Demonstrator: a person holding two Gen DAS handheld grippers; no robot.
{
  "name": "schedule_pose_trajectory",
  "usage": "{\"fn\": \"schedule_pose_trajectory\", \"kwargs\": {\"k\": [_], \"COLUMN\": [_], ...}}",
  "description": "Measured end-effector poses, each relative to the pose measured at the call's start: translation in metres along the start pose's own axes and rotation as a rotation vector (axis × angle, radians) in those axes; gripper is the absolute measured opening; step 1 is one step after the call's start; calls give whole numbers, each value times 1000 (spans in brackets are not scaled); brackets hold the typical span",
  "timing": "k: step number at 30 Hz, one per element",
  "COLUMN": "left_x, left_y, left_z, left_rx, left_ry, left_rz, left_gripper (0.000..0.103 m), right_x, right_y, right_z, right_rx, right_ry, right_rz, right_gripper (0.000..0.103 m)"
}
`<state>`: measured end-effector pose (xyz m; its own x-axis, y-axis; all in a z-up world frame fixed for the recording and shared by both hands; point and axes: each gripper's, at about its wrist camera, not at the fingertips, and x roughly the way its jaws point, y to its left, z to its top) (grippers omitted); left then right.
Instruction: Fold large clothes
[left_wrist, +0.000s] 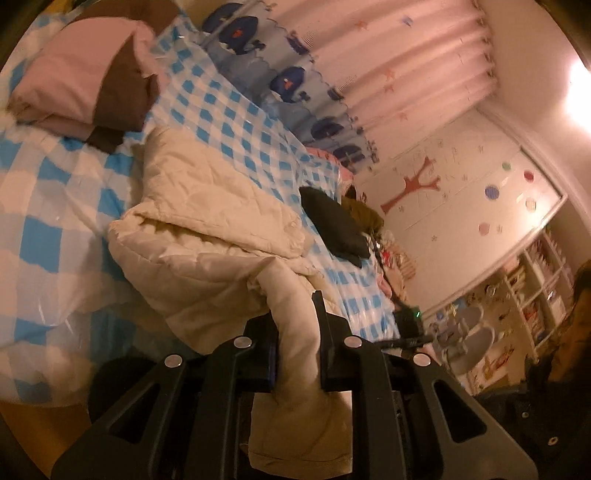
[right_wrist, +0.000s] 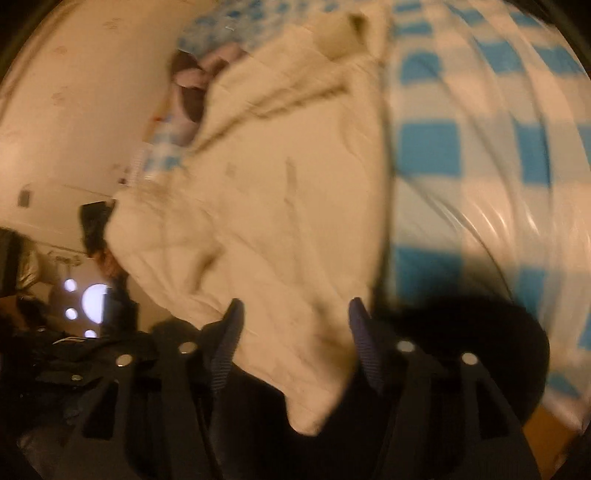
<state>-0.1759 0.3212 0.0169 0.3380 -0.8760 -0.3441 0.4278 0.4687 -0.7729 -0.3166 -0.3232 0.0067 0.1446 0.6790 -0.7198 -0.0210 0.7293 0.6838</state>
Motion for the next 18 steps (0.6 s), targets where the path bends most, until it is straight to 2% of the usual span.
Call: {"fn": "schedule_pose_trajectory", "kwargs": {"k": [3, 5, 6, 7, 9, 10, 11, 12, 13, 14, 15, 16, 18], "left_x": [-4, -4, -4, -5, -6, -5, -5, -6, -6, -7, -9, -10, -12], "left_y": [12, 13, 12, 10, 11, 11, 12, 14, 16, 18, 20, 22, 24], "left_z": [-3, -4, -4, -4, -6, -6, -6, -7, -8, -9, -10, -10, -10], "left_rx": [-39, -38, -34, -31, -29, -31, -34, -39, -44, -51, -56, -61, -74], "left_ry": [-27, -23, -21, -20, -18, -18, -19, -20, -22, -26, -28, -30, -36], "left_rz": [-19, -24, -24, -25, -29, -31, -33, -36, -38, -38, -40, -40, -35], "left_gripper": [14, 14, 14, 14, 14, 14, 14, 14, 14, 14, 14, 14, 14], "right_x": [13, 36, 46, 62, 88, 107, 116, 123, 126, 123, 115, 106, 77], "right_y": [-7, -5, -6, -6, -9, -7, -3, 0, 3, 3, 4, 5, 17], "right_z": [4, 7, 7, 7, 1, -8, -14, -22, -28, -31, -34, -34, -35], "right_rx": [32, 8, 2, -2, 35, 40, 33, 44, 54, 57, 69, 72, 41], "right_ry": [40, 110, 138, 180, 261, 323, 347, 358, 340, 306, 235, 174, -7], "right_rz": [-90, -207, -240, -234, -115, -83, -65, -3, 61, 89, 148, 197, 336], "right_gripper": [62, 66, 67, 67, 68, 68, 68, 67, 56, 48, 30, 18, 17]}}
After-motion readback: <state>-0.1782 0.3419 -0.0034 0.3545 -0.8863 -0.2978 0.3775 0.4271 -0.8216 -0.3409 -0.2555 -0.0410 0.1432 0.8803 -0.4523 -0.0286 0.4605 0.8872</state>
